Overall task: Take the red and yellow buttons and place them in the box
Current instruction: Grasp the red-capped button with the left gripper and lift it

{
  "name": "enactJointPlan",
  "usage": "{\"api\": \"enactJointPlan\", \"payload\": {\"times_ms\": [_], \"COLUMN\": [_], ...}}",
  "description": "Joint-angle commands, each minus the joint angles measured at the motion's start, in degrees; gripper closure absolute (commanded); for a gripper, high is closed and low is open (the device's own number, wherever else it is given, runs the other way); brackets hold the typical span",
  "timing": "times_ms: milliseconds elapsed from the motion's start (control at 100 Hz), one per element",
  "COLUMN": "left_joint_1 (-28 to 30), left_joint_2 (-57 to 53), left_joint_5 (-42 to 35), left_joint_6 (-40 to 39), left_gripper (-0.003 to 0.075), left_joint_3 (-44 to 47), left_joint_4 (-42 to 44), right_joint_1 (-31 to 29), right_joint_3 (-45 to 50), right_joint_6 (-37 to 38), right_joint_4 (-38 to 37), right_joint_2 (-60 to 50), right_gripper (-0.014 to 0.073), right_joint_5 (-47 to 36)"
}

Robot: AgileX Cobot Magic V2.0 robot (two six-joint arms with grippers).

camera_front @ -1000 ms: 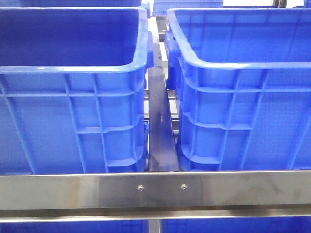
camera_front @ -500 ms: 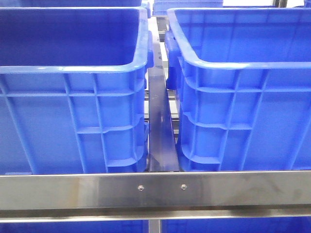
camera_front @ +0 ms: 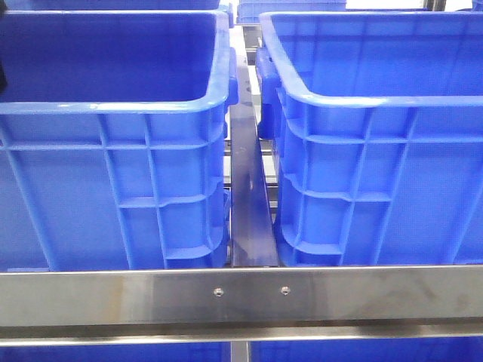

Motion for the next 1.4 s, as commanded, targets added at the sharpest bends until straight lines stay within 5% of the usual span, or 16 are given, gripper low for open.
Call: {"api": "enactJointPlan", "payload": {"times_ms": [0, 640, 800, 1070, 1390], "left_joint_1": [0.03, 0.03, 0.03, 0.03, 0.03], "left_joint_2": [0.28, 10.62, 11.1, 11.1, 5.77], "left_joint_5": [-1.36, -4.39, -4.61, -4.61, -4.66], "left_joint_6": [-0.07, -0.07, -0.07, -0.07, -0.07], "left_gripper": [0.0187, 0.0204, 0.0288, 0.0566, 0.0586], "left_joint_3": [-2.91, -6.83, -6.83, -6.83, -6.83], "left_joint_4": [-1.84, -4.06, -4.06, -4.06, -4.06], "right_joint_1": [-0.43, -0.43, -0.43, -0.43, -0.43], "right_joint_3": [-0.93, -0.93, -0.93, -0.93, -0.93], "right_joint_6": [-0.07, -0.07, -0.07, -0.07, -0.07], "right_joint_4": [-0.18, -0.18, -0.18, -0.18, -0.18], "right_joint_2": [-1.35, -1.35, -1.35, -1.35, -1.35], "right_gripper": [0.0657, 0.0657, 0.0657, 0.0657, 0.0657], "right_joint_5": [-4.19, -4.19, -4.19, -4.19, -4.19]}}
